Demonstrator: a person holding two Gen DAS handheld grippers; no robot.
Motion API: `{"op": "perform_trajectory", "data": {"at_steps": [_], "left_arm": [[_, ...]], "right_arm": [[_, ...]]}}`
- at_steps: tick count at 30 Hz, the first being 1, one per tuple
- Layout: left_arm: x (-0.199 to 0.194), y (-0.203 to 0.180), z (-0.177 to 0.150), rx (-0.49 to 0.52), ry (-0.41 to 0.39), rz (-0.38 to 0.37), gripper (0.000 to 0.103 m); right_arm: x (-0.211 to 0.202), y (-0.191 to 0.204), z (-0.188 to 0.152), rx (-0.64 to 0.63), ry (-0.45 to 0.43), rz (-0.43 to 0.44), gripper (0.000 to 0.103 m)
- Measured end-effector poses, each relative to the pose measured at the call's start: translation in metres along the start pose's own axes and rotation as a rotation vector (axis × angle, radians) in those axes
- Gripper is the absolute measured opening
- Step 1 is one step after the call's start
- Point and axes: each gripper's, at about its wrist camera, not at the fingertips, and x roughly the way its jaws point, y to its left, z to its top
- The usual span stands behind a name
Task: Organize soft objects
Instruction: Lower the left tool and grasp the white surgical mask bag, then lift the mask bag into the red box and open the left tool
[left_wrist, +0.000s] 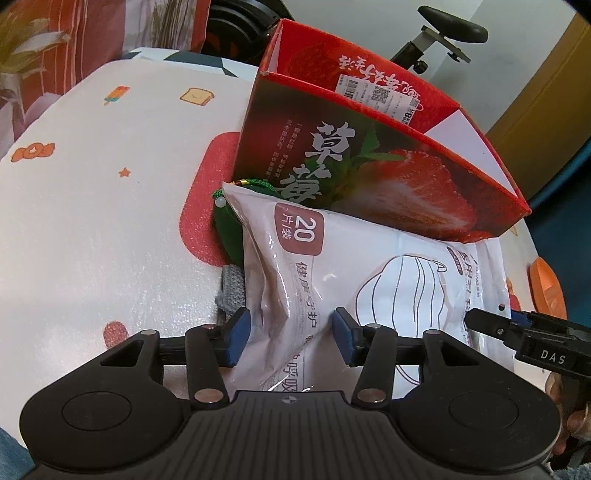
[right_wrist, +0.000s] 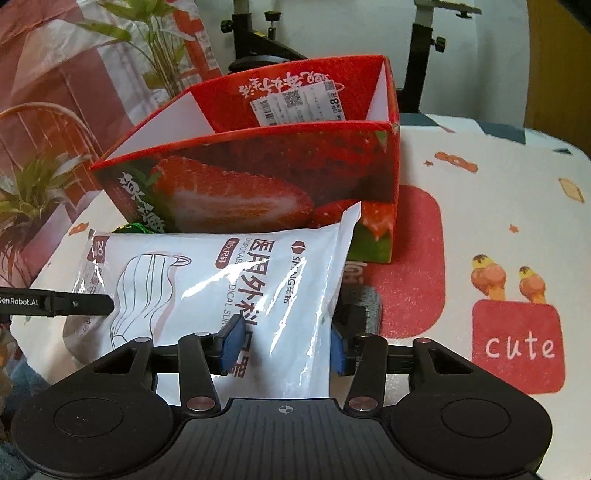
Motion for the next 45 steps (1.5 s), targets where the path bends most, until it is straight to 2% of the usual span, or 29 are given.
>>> {"op": "perform_trajectory", "data": {"at_steps": [3, 7, 10, 13, 18, 24, 28, 32, 37, 41, 45], "left_arm": [[0.001, 0.004, 0.004, -0.003, 0.021, -0.051, 0.061], [0.001, 0.015, 0.008, -0.032, 0.017, -0.069, 0.061], [-0.003, 0.018, 0.014, -0.038, 0.0, -0.056, 0.06], [-0.008, 0.018, 0.02, -0.028, -0.021, -0.081, 0.06], [0.002, 0.012, 0.025, 0.007, 0.007, -0.072, 0.06], [0.011, 0.009, 0.032, 0.019, 0.023, -0.083, 0.06], [0.015, 0.007, 0.034, 0.027, 0.029, -0.075, 0.06], [0.021, 0.007, 0.032, 0.002, 0.039, -0.094, 0.06], [0.008, 0.005, 0.029, 0.013, 0.004, -0.104, 0.059], [-0.02, 0.008, 0.03, -0.002, -0.082, -0.147, 0.054], [-0.049, 0.001, 0.036, 0.029, -0.167, -0.149, 0.052]], "right_arm": [[-0.004, 0.008, 0.002, -0.078, -0.009, -0.02, 0.041], [-0.003, 0.01, 0.009, -0.148, 0.017, -0.014, 0.042], [-0.004, 0.005, 0.016, -0.151, 0.019, 0.004, 0.042], [-0.002, -0.001, 0.02, -0.142, 0.043, 0.028, 0.042], [0.0, -0.005, 0.023, -0.142, 0.061, 0.058, 0.042], [-0.003, -0.016, 0.04, -0.108, 0.035, 0.069, 0.046], [0.009, -0.023, 0.049, -0.104, 0.061, 0.078, 0.047], [0.021, -0.027, 0.051, -0.065, 0.098, 0.128, 0.047], [0.004, -0.008, 0.047, -0.173, 0.054, 0.055, 0.029], [-0.026, -0.001, 0.051, -0.22, -0.012, 0.054, 0.024], [-0.051, 0.004, 0.062, -0.243, -0.078, 0.067, 0.02]]}}
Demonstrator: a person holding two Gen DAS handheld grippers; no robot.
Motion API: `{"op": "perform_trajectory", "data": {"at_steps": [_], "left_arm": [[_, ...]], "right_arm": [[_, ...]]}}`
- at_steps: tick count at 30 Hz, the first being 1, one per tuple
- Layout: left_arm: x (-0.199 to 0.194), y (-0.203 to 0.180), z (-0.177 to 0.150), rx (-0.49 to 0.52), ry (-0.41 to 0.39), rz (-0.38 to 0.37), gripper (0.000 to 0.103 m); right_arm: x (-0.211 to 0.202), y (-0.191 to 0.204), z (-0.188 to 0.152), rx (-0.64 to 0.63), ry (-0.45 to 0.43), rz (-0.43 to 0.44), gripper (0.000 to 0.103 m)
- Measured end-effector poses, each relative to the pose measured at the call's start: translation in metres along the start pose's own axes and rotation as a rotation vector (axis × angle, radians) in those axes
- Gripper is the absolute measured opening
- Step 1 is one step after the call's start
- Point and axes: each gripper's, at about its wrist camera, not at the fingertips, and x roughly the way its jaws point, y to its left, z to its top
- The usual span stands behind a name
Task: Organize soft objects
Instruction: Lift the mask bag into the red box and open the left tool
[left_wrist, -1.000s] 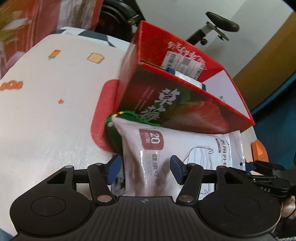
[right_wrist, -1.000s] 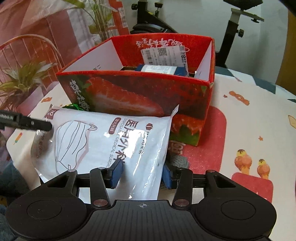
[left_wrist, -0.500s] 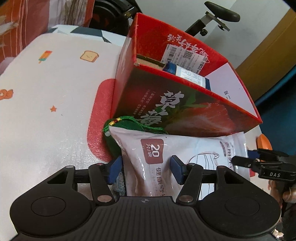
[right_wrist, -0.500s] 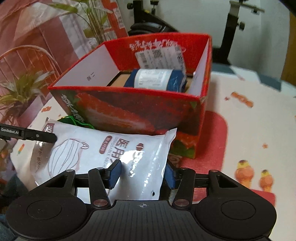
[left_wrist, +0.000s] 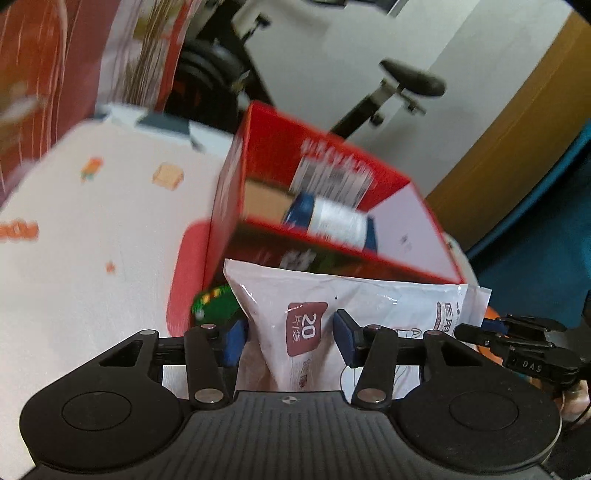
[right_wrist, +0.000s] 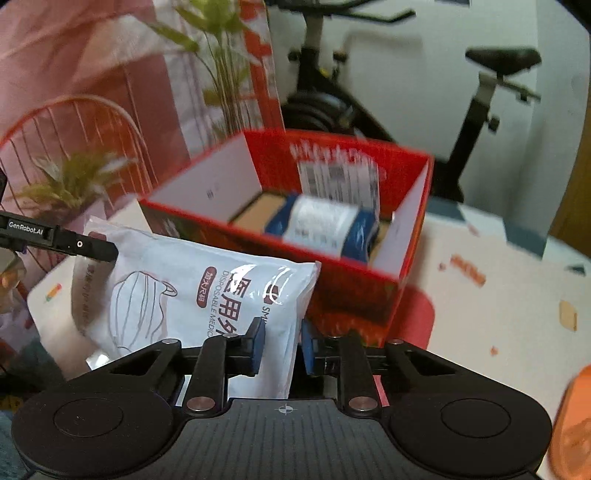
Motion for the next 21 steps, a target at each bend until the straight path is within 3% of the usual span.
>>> {"op": "perform_trajectory", "data": {"at_steps": [7, 11, 17, 21], "left_arm": [[-0.037, -0.023, 0.032, 0.069, -0.167, 0.004, 0.049], [-0.047, -0.038, 0.059, 0.106, -0.262, -0.018, 0.048], [-0.021, -0.072, 0.095, 0.213, -0.351, 0.016, 0.045], [0.015, -0.076, 0.113, 0.208, -0.322, 0.027, 0.043]], "right_arm": [[-0.033, 0.011, 0.034, -0.045, -0.165, -0.027, 0.01], [-0.047, 0.013, 0.055, -0.082, -0.282, -0.089, 0.008], [-0.043, 0.004, 0.082, -0.146, -0.431, -0.245, 0.008], [-0.023, -0.019, 0.088, -0.082, -0.463, -0.28, 0.008]]}}
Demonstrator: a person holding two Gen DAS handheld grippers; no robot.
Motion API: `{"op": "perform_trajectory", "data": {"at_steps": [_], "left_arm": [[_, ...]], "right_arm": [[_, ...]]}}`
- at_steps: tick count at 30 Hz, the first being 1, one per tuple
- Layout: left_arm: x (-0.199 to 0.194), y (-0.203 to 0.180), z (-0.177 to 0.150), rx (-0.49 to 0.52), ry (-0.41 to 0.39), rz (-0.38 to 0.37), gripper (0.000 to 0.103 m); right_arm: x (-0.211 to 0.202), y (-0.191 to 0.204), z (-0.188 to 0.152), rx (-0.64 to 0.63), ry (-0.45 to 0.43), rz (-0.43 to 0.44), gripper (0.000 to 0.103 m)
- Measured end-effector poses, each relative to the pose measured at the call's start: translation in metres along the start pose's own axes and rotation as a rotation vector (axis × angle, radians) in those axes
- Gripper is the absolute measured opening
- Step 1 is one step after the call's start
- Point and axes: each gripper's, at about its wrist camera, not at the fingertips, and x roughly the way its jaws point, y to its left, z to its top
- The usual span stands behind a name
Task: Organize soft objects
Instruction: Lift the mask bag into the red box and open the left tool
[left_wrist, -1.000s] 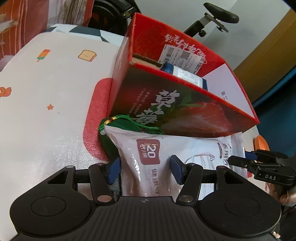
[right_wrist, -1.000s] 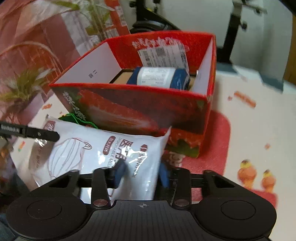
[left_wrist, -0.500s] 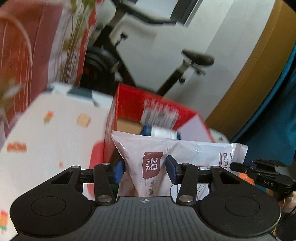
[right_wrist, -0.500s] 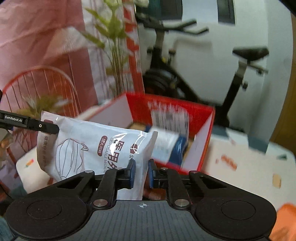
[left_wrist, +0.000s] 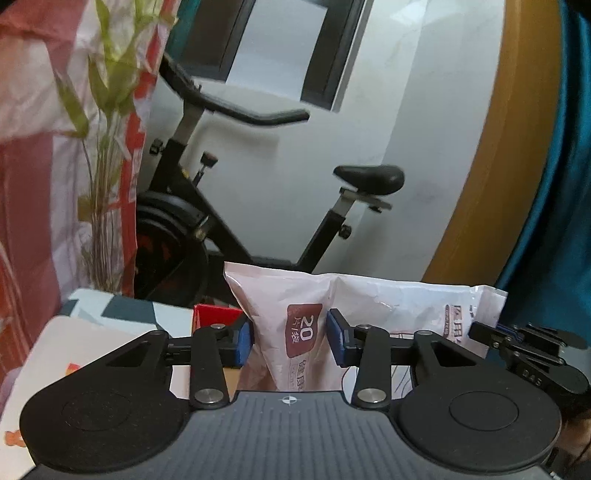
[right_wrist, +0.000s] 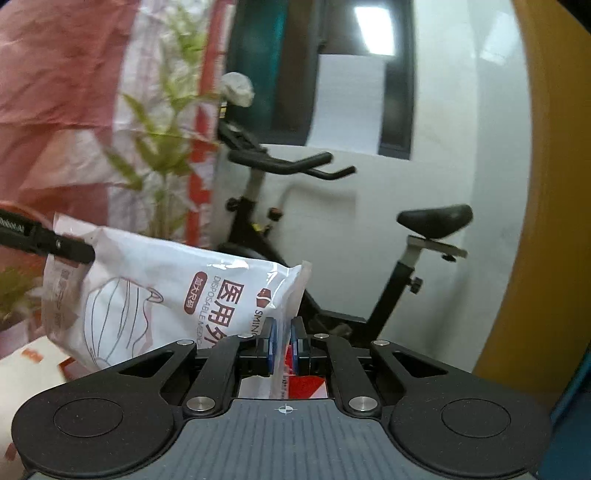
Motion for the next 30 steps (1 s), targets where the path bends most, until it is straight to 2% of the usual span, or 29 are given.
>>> {"op": "perform_trajectory", "data": {"at_steps": [4, 11, 19, 22, 23, 24, 25, 28, 30], "left_arm": [[0.029, 0.003, -0.013, 0.006, 0.064, 0.012, 0.043], [0.044, 0.019, -0.038, 0.019, 0.179, 0.027, 0.039], [0.065, 0.03, -0.046, 0.035, 0.289, 0.067, 0.031], [0.072, 0.029, -0.049, 0.061, 0.34, 0.099, 0.029], [0.074, 0.027, -0.05, 0.072, 0.359, 0.089, 0.029], [0.075, 0.024, -0.051, 0.085, 0.372, 0.073, 0.028], [0.077, 0.02, -0.052, 0.104, 0.379, 0.067, 0.028], [0.082, 0.016, -0.052, 0.122, 0.39, 0.097, 0.028], [0.085, 0.022, -0.051, 0.089, 0.4, 0.102, 0.028]], "right_arm": [[0.021, -0.009, -0.026, 0.029, 0.054, -0.009, 0.008], [0.036, -0.001, -0.064, 0.02, 0.157, 0.001, 0.008], [0.055, 0.011, -0.073, 0.019, 0.287, 0.034, 0.008], [0.064, 0.021, -0.074, -0.039, 0.344, 0.058, 0.007], [0.069, 0.025, -0.072, -0.056, 0.375, 0.086, 0.007], [0.075, 0.031, -0.072, -0.071, 0.432, 0.149, 0.0], [0.078, 0.039, -0.072, -0.088, 0.465, 0.196, 0.0], [0.085, 0.067, -0.066, -0.208, 0.481, 0.159, 0.0], [0.092, 0.072, -0.059, -0.165, 0.496, 0.176, 0.0]]}}
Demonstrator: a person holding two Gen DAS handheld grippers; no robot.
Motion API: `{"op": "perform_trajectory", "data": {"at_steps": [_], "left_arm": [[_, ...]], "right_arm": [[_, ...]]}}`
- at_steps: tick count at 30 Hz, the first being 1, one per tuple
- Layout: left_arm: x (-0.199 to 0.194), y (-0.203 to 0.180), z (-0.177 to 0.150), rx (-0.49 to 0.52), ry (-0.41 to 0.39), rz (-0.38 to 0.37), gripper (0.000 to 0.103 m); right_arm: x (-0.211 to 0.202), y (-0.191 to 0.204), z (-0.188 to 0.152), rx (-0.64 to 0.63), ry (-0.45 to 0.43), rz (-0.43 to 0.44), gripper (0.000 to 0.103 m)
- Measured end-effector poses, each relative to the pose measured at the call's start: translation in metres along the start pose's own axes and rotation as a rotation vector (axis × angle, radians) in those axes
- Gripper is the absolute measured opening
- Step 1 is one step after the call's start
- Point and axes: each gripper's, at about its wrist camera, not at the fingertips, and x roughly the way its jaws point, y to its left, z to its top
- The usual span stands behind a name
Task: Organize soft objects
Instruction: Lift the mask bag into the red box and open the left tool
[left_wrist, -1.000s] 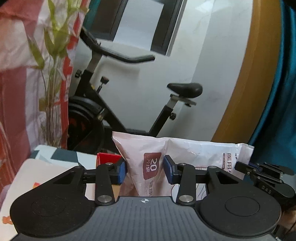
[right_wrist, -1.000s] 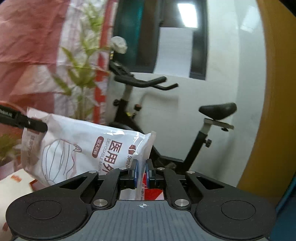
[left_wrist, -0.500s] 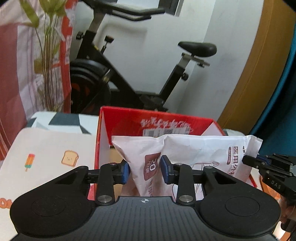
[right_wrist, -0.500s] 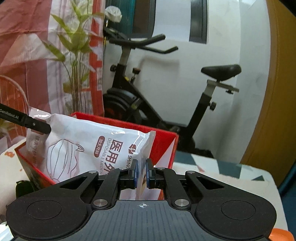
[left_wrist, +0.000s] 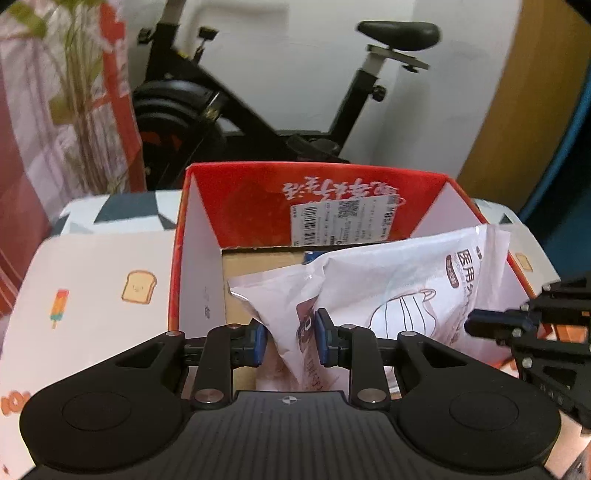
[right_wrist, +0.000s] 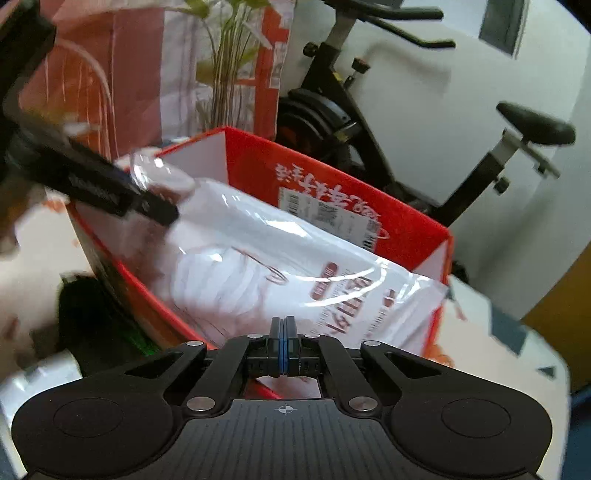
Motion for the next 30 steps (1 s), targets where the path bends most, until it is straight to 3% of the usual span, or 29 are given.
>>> {"op": "perform_trajectory", "data": {"at_steps": [5, 8, 13, 21, 26, 30], "left_arm": [[0.011, 0.008, 0.003, -0.007, 0.037, 0.018, 0.028], [0.018, 0.003, 0.006, 0.038, 0.047, 0.053, 0.028], [0.027, -0.004, 0.013, 0.082, 0.056, 0.085, 0.03], [0.012, 0.01, 0.021, 0.013, -0.039, 0.074, 0.035], [0.001, 0.019, 0.025, -0.054, -0.117, 0.09, 0.036], [-0.003, 0.016, 0.025, -0.048, -0.123, 0.069, 0.037]], "right_arm": [[0.01, 0.0, 0.011, 0.044, 0.023, -0.02, 0.0], [0.024, -0.023, 0.013, 0.109, 0.058, -0.053, 0.002], [0.053, -0.051, 0.007, 0.232, 0.169, -0.058, 0.0], [0.085, -0.048, 0.007, 0.235, 0.299, -0.006, 0.002], [0.086, -0.047, 0.007, 0.238, 0.316, 0.004, 0.002], [0.081, -0.047, 0.006, 0.264, 0.283, -0.004, 0.005]]}}
